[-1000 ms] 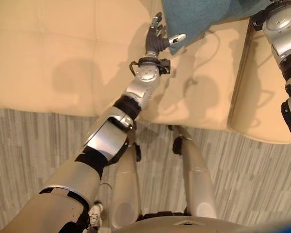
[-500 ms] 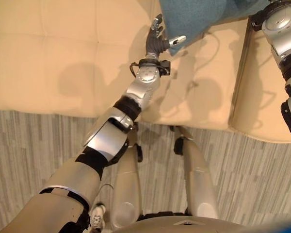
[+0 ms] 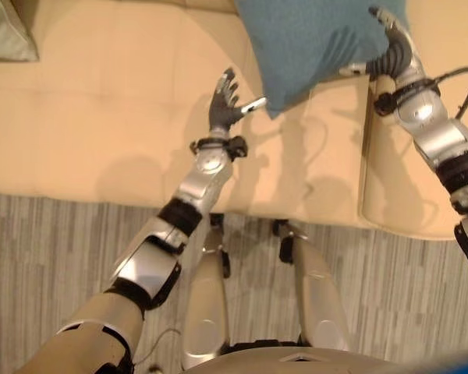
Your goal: Pick up all the scattered cushions and arrange them neatly on the sofa.
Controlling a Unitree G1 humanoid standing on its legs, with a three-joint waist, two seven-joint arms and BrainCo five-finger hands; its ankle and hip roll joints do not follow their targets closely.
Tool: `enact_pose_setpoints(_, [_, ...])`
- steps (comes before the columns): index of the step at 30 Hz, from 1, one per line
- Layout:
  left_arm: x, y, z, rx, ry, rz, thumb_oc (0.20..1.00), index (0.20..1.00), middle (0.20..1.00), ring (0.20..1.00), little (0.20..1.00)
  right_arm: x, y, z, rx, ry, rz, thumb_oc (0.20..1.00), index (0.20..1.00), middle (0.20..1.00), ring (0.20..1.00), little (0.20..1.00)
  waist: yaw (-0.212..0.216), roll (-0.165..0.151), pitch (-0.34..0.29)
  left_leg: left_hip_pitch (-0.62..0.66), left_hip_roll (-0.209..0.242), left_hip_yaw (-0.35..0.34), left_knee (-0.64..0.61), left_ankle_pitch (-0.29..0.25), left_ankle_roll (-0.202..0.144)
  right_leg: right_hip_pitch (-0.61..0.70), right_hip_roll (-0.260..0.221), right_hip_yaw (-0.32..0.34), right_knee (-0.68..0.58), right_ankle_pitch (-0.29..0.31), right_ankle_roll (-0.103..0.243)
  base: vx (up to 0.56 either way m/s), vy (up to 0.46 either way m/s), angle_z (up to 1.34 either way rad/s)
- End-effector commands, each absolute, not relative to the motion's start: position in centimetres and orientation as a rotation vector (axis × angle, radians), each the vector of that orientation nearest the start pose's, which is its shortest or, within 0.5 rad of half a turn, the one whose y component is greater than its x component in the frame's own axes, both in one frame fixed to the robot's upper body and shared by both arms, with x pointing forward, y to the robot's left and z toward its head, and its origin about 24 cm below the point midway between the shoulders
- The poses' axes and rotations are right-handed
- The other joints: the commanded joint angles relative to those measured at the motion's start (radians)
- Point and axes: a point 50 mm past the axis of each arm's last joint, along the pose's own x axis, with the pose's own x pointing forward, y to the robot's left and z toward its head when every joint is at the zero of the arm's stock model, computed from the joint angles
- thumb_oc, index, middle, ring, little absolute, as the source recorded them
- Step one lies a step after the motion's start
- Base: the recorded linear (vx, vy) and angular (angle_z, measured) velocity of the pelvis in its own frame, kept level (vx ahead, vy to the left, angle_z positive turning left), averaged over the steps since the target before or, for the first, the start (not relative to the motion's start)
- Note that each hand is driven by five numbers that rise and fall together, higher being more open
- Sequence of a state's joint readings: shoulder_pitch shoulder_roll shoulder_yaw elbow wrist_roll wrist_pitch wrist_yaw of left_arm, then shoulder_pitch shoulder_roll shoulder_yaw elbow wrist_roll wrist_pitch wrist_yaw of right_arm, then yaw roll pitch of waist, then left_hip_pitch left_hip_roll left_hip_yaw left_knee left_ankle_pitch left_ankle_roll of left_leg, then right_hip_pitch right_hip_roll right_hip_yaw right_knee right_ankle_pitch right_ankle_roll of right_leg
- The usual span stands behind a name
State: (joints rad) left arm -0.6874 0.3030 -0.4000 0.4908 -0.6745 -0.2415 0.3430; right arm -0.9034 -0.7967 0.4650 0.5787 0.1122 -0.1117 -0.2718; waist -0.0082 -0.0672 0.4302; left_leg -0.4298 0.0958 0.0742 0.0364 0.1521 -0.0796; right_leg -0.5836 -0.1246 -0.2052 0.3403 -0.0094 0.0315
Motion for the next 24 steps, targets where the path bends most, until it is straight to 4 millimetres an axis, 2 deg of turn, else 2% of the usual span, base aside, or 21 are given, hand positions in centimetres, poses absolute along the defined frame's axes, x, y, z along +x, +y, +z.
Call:
enact_pose_setpoints(1, [35.3,13.3,12.2,-0.209,-0.233,-0.034,1.0,1.0,1.0,1.0,1.0,36.3,-25.2,19.6,-0.825,-0.331,-0.138,1.0,1.0,1.0,1.0,1.0,-0.028,-0.043,-0.07,0.064,0.01,-0.003,0.031,-0.037,-0.079,0.163,-0.004,0.065,-0.264,0.146,0.131,0.02,0.01,-0.05])
enact_pose_setpoints(2, [35.2,13.3,12.2,-0.208,-0.232,-0.035,1.0,1.0,1.0,1.0,1.0,36.3,-25.2,19.5,-0.824,-0.33,-0.138,1.0,1.0,1.0,1.0,1.0,-0.028,-0.044,-0.072,0.062,0.009,-0.003,0.029,-0.033,-0.079,0.161,-0.005,0.065,-0.266,0.149,0.131,0.03,0.021,-0.06])
enact_pose_setpoints(3, [34.5,14.1,10.4,-0.184,-0.186,-0.025,1.0,1.0,1.0,1.0,1.0,35.5,-25.6,16.8,-0.792,-0.263,-0.12,1.0,1.0,1.0,1.0,1.0,-0.027,-0.041,-0.083,0.09,0.007,0.003,0.023,-0.036,-0.075,0.188,-0.003,0.062,-0.27,0.143,0.132,0.06,0.026,-0.13])
enact_pose_setpoints(4, [33.0,15.5,7.4,-0.096,-0.095,-0.024,1.0,1.0,1.0,1.0,1.0,34.1,-26.2,13.2,-0.776,-0.162,-0.089,1.0,1.0,1.0,1.0,1.0,-0.03,-0.035,-0.101,0.138,0.006,0.006,0.011,-0.044,-0.071,0.237,0.003,0.063,-0.276,0.133,0.133,0.08,0.038,-0.15])
enact_pose_setpoints(5, [32.2,16.2,5.8,-0.081,-0.043,-0.011,1.0,1.0,1.0,1.0,1.0,33.3,-26.5,11.3,-0.755,-0.105,-0.083,1.0,1.0,1.0,1.0,1.0,-0.029,-0.031,-0.111,0.16,0.006,0.008,0.003,-0.045,-0.069,0.253,0.003,0.061,-0.28,0.131,0.135,0.06,0.019,-0.16])
enact_pose_setpoints(6, [32.2,16.2,5.8,-0.081,-0.043,-0.011,1.0,1.0,1.0,1.0,1.0,33.2,-26.5,11.3,-0.755,-0.104,-0.083,1.0,1.0,1.0,1.0,1.0,-0.029,-0.032,-0.114,0.157,0.005,0.008,0.002,-0.042,-0.068,0.251,0.003,0.061,-0.281,0.133,0.135,0.05,0.016,-0.11])
enact_pose_setpoints(7, [30.5,17.4,3.1,-0.034,0.052,-0.006,1.0,1.0,1.0,1.0,1.0,31.5,-26.9,8.0,-0.741,-0.002,-0.059,1.0,1.0,1.0,1.0,1.0,-0.034,-0.025,-0.14,0.189,0.002,0.013,-0.015,-0.042,-0.066,0.286,0.006,0.056,-0.29,0.125,0.137,0.06,0.009,-0.06])
enact_pose_setpoints(8, [29.6,17.9,1.6,-0.004,0.106,0.002,1.0,1.0,1.0,1.0,1.0,30.5,-27.1,6.2,-0.703,0.052,-0.057,1.0,1.0,1.0,1.0,1.0,-0.034,-0.022,-0.148,0.215,0.001,0.016,-0.025,-0.044,-0.065,0.31,0.009,0.055,-0.296,0.12,0.137,0.08,0.013,-0.02])
enact_pose_setpoints(9, [28.7,18.9,0.3,0.03,0.154,0.018,1.0,1.0,1.0,1.0,1.0,29.7,-27.3,5.0,-0.707,0.098,-0.046,1.0,1.0,1.0,1.0,1.0,-0.035,-0.019,-0.163,0.226,0.002,0.018,-0.031,-0.042,-0.063,0.32,0.008,0.052,-0.3,0.119,0.139,0.04,0.012,0.0])
enact_pose_setpoints(10, [28.7,18.9,0.3,0.03,0.155,0.018,1.0,1.0,1.0,1.0,1.0,29.6,-27.3,4.9,-0.707,0.099,-0.046,1.0,1.0,1.0,1.0,1.0,-0.034,-0.02,-0.163,0.227,0.002,0.018,-0.032,-0.042,-0.064,0.322,0.008,0.053,-0.301,0.119,0.139,0.05,0.011,-0.01])
enact_pose_setpoints(12, [24.5,22.3,-4.6,0.129,0.373,0.092,1.0,1.0,1.0,1.0,1.0,25.6,-27.8,-0.9,-0.657,0.326,-0.016,1.0,1.0,1.0,1.0,1.0,-0.04,-0.007,-0.214,0.287,0.007,0.031,-0.049,-0.048,-0.059,0.379,0.01,0.051,-0.309,0.1,0.142,0.1,0.005,-0.03])
enact_pose_setpoints(13, [23.2,23.3,-6.0,0.149,0.448,0.127,1.0,1.0,1.0,1.0,1.0,24.4,-27.9,-2.5,-0.638,0.396,-0.017,1.0,1.0,1.0,1.0,1.0,-0.04,-0.005,-0.224,0.304,0.008,0.032,-0.055,-0.049,-0.058,0.393,0.011,0.05,-0.31,0.095,0.141,0.1,0.008,-0.02])
enact_pose_setpoints(17, [19.2,25.4,-9.1,0.181,0.623,0.205,1.0,1.0,1.0,1.0,1.0,20.7,-27.7,-6.5,-0.583,0.575,0.0,1.0,1.0,1.0,1.0,1.0,-0.043,0.004,-0.273,0.359,0.009,0.044,-0.085,-0.05,-0.057,0.443,0.017,0.045,-0.323,0.085,0.145,0.07,0.008,0.0])
enact_pose_setpoints(18, [19.2,25.4,-9.1,0.181,0.623,0.205,1.0,1.0,1.0,1.0,1.0,20.7,-27.7,-6.5,-0.583,0.575,0.0,1.0,1.0,1.0,1.0,1.0,-0.043,0.004,-0.272,0.361,0.009,0.044,-0.086,-0.05,-0.057,0.444,0.017,0.045,-0.324,0.086,0.145,0.04,0.02,-0.01])
enact_pose_setpoints(23, [15.3,26.2,-11.7,0.209,0.794,0.242,1.0,1.0,1.0,1.0,1.0,16.8,-27.2,-10.2,-0.533,0.772,0.019,1.0,1.0,1.0,1.0,1.0,-0.044,0.01,-0.344,0.426,0.003,0.063,-0.115,-0.065,-0.046,0.507,0.022,0.046,-0.358,0.083,0.15,0.07,0.023,-0.02])
enact_pose_setpoints(24, [15.2,24.4,-13.1,0.236,0.879,0.199,1.0,1.0,1.0,1.0,1.0,14.4,-27.0,-12.5,-0.341,0.905,-0.167,1.0,1.0,1.0,1.0,1.0,0.004,0.015,-0.364,0.472,-0.07,-0.02,-0.059,-0.157,0.03,0.6,-0.007,0.083,-0.367,0.053,0.142,0.06,0.021,0.02])
